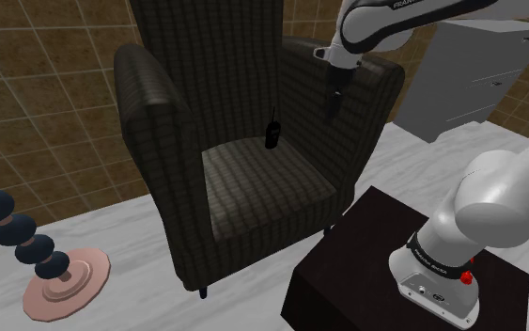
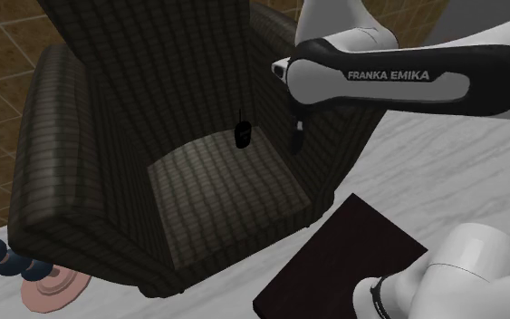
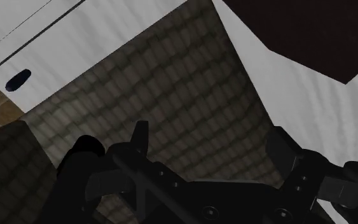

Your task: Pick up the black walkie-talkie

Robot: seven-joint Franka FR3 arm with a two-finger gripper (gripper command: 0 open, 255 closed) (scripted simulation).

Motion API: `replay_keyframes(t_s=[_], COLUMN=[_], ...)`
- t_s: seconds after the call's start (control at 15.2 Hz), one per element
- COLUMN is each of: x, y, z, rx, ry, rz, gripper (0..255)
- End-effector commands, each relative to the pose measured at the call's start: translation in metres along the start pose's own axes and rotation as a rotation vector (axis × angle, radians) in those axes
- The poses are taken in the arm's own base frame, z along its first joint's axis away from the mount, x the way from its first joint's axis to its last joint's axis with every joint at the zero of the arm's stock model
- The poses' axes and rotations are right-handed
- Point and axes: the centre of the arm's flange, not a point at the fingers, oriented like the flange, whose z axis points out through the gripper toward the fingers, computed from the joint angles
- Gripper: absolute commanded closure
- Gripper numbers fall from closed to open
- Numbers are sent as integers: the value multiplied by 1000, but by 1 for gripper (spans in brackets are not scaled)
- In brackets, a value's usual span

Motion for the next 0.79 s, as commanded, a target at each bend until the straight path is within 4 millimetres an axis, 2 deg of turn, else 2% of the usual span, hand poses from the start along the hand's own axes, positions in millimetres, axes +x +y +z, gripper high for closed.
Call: replay_keyframes(t_s=[0.0,0.33,0.73], x=[-3,27,74], y=[26,73,122], z=[12,38,67], rx=[-47,-61,-78], ry=[-35,-2,38], rz=[-85,-254,-456], gripper=[0,0,0])
